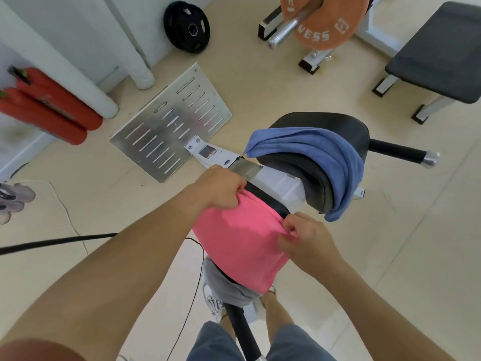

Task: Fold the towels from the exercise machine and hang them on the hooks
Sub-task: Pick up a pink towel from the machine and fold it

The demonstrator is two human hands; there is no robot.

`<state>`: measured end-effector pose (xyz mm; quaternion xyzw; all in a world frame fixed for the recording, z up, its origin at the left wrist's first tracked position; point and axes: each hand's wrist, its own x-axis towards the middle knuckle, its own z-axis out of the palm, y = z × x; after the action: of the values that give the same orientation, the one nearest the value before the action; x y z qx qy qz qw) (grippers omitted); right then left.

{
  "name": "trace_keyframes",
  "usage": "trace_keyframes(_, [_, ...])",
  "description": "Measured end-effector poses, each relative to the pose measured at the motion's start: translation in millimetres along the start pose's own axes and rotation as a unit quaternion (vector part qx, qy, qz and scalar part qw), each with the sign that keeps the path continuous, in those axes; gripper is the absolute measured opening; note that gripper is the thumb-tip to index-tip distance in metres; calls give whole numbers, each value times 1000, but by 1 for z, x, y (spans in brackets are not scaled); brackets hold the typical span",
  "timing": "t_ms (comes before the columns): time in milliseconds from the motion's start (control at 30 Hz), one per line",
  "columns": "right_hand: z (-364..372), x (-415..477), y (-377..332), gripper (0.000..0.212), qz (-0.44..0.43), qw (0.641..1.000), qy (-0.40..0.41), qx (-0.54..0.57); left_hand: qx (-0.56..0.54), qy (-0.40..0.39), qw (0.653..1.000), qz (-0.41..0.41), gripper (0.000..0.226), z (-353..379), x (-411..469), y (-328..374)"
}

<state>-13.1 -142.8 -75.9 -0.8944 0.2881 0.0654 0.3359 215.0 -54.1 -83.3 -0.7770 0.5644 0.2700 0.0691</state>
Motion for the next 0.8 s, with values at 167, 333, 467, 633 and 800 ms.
trace_keyframes(167, [-2, 0, 4, 25, -19, 1000, -3, -20, 32, -8, 999, 15, 7, -1, 6, 3])
trace_keyframes(333, [-2, 0, 1, 24, 0, 1000, -2, 15, 33, -28, 999, 16, 8, 2, 9, 2])
trace_keyframes(467, [3, -3, -1, 15, 30, 1000, -4, 5, -9, -50, 998, -23, 10, 8, 4, 1])
trace_keyframes(633, [14, -13, 2, 7, 128, 991, -29, -10, -1, 6, 992, -124, 27, 18, -4, -16])
trace_keyframes(800, [25, -20, 9, 19, 228, 960, -8, 161, -330, 28, 892, -308, 72, 44, -17, -23])
